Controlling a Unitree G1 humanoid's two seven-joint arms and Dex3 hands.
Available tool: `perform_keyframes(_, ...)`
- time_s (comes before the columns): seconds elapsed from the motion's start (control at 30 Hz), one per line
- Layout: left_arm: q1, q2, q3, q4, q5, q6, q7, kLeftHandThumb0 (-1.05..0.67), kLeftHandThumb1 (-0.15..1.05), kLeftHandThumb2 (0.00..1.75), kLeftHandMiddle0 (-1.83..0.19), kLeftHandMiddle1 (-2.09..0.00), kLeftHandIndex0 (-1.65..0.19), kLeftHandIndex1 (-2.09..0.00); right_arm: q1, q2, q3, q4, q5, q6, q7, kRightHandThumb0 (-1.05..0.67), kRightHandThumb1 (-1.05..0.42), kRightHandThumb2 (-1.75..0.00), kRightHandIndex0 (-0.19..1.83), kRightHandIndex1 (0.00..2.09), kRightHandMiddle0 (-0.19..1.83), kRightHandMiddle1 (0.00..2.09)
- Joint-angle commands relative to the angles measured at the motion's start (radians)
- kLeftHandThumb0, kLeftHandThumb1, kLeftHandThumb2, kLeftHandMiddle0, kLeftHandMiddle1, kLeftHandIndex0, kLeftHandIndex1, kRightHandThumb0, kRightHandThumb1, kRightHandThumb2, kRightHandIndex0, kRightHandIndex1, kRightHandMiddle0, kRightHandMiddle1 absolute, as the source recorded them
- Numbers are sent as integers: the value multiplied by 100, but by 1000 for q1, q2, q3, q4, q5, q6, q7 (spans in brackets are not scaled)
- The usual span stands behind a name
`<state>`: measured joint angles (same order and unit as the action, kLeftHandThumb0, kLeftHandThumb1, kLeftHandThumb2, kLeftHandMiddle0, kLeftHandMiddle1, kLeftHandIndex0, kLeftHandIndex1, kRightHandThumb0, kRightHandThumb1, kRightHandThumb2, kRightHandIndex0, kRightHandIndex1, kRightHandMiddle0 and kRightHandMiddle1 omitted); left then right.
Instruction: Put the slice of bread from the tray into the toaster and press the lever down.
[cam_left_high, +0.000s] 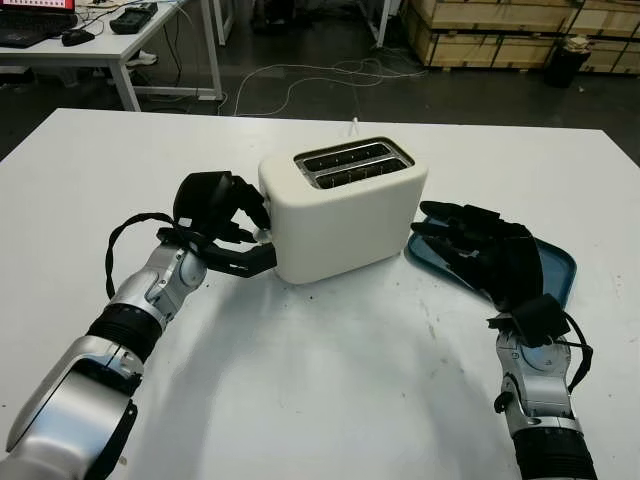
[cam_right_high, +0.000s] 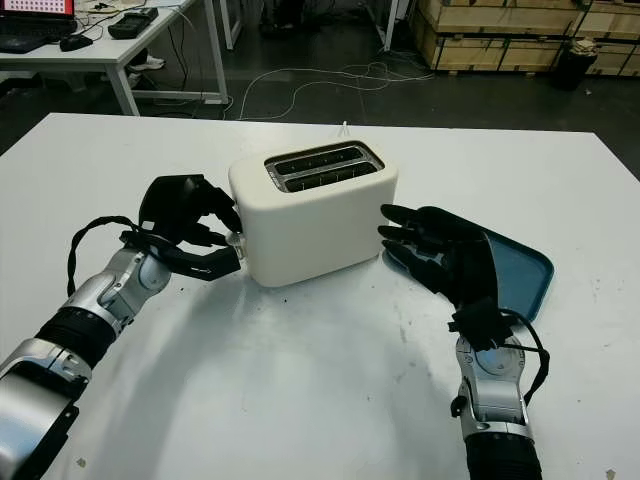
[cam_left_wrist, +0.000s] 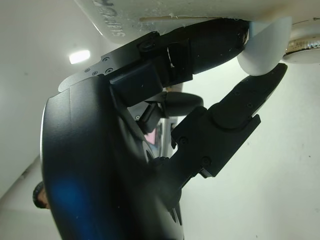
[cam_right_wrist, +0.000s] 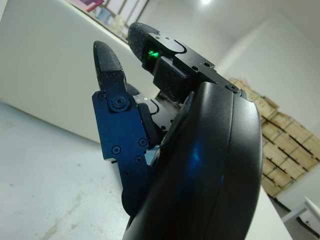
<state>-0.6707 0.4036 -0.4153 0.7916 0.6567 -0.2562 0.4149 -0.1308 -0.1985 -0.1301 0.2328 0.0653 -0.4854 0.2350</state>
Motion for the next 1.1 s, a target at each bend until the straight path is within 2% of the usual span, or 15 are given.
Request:
perform_keyframes(0.0, 182, -268, -224, 175, 96, 54, -165, -19, 81, 0, -87, -127, -119, -1, -3, -21, -1, -10, -2, 14, 2, -35, -87, 0, 108, 0, 99, 0)
perform_keyframes(0.27, 183, -232, -245, 138, 124, 71, -177, -24, 83, 1, -85, -138, -119, 0, -5, -26, -1, -4, -12, -3, 0, -35, -88, 0, 108, 0, 99, 0)
perform_keyframes(0.37, 186, -196, -252, 79, 132, 99, -217, -29, 85, 1, -80, -134, -118, 0, -2, -24, -2, -3, -4, -1, 3, -35, -88, 0, 108, 0, 99, 0)
perform_keyframes(0.47, 207, -139, -239, -17, 119, 136, -267, -33, 82, 0, -86, -84, -109, 0, 0, -27, -3, -7, -10, 1, -2, -36, -88, 0, 108, 0, 99, 0)
perform_keyframes(0.5, 216, -117, -235, -59, 121, 164, -285, -35, 80, 0, -88, -77, -105, -1, 2, -28, -4, -12, -9, 6, -2, -35, -88, 0, 108, 0, 99, 0)
perform_keyframes(0.6, 243, -59, -215, -177, 102, 249, -350, -32, 79, 0, -71, -112, -95, -1, -1, -27, -6, -9, 2, 2, 5, -36, -88, 0, 108, 0, 99, 0)
perform_keyframes(0.63, 255, -41, -205, -207, 89, 258, -358, -30, 79, 0, -69, -115, -94, -1, -1, -27, -6, -8, 2, 1, 5, -36, -88, 0, 108, 0, 99, 0)
perform_keyframes(0.83, 337, 78, -141, -373, 54, 343, -370, -22, 78, 0, -67, -121, -93, 0, -6, -25, -6, 0, 3, -2, 5, -37, -88, 0, 108, 0, 99, 0)
perform_keyframes(0.93, 366, 125, -113, -435, 51, 385, -379, -17, 77, 0, -71, -108, -90, 0, -6, -29, -7, -2, -4, 0, 1, -37, -88, 0, 108, 0, 99, 0)
perform_keyframes(1.07, 392, 176, -79, -503, 47, 416, -390, -10, 75, 0, -73, -108, -87, 0, -5, -32, -8, -6, 2, 5, 2, -37, -88, 0, 108, 0, 99, 0)
